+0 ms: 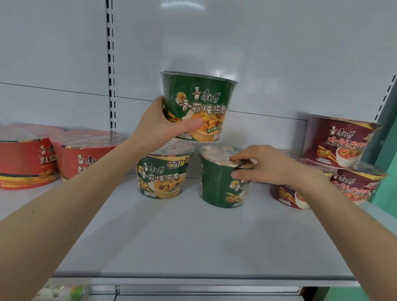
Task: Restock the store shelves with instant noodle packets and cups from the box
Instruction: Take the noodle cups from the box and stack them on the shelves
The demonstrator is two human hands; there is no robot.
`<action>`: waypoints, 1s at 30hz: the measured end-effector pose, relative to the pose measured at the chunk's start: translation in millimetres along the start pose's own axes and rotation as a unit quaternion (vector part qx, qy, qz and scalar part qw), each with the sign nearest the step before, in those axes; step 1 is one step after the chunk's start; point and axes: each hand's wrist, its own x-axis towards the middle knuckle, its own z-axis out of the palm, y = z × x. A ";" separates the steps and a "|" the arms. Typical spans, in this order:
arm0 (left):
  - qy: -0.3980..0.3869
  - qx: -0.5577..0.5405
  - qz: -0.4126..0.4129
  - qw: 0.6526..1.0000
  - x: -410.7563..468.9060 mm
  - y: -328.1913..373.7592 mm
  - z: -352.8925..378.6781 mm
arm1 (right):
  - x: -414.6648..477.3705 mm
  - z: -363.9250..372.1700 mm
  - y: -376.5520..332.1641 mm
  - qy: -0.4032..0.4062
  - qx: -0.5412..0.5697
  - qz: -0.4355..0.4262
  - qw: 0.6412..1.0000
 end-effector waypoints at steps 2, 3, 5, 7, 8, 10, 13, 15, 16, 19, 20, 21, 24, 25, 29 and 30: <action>-0.001 0.001 0.002 1.000 0.4 -0.4 0.7 | 2.3 1.8 -6.1 0.031 -0.023 -0.001 0.999; -0.002 0.002 0.002 1.000 0.4 -0.5 1.3 | 3.4 4.5 -9.7 0.046 -0.023 -0.002 0.999; -0.004 0.001 0.000 1.000 0.7 -0.9 2.1 | 5.2 10.3 -12.5 0.066 -0.003 -0.004 0.998; -0.007 0.001 -0.001 1.000 0.5 -1.0 2.7 | 2.7 9.1 -8.1 0.048 0.076 0.008 0.996; -0.007 0.001 0.000 1.000 0.2 -0.9 2.8 | -0.2 6.1 -4.0 0.028 0.120 0.017 0.992; -0.005 0.001 0.001 1.000 -0.1 -0.7 2.6 | -5.8 1.0 5.8 -0.009 0.150 0.022 0.988; -0.005 -0.001 0.001 1.000 0.0 0.5 3.2 | -8.5 2.2 12.9 -0.008 0.123 0.010 0.992; -0.004 -0.002 0.003 1.000 0.1 1.6 3.5 | -6.8 3.9 10.6 0.003 0.096 0.003 0.995; -0.004 -0.002 0.004 1.000 0.1 2.2 3.6 | -5.4 4.4 8.9 0.007 0.080 0.000 0.997; -0.003 -0.001 0.008 1.000 0.0 3.3 3.1 | -0.2 6.9 3.2 0.025 0.061 -0.003 0.998; -0.002 0.000 0.007 1.000 -0.3 3.4 2.8 | 1.6 8.5 1.1 0.033 0.059 -0.004 0.998; -0.002 0.001 0.007 1.000 -0.6 3.2 2.3 | 3.6 10.4 -0.6 0.040 0.057 -0.003 0.998; -0.002 0.001 0.005 1.000 -1.7 1.9 1.3 | 8.9 15.5 -5.2 0.052 0.046 0.012 0.998; -0.001 0.001 0.004 1.000 -2.0 1.6 0.9 | 10.5 16.5 -6.1 0.056 0.040 0.016 0.997; 0.002 -0.003 0.005 1.000 -2.2 0.7 -0.5 | 12.9 16.7 -3.2 0.040 0.067 0.021 0.997; 0.001 -0.003 0.006 1.000 -2.2 0.7 -0.7 | 12.6 15.8 -0.8 0.025 0.081 0.022 0.996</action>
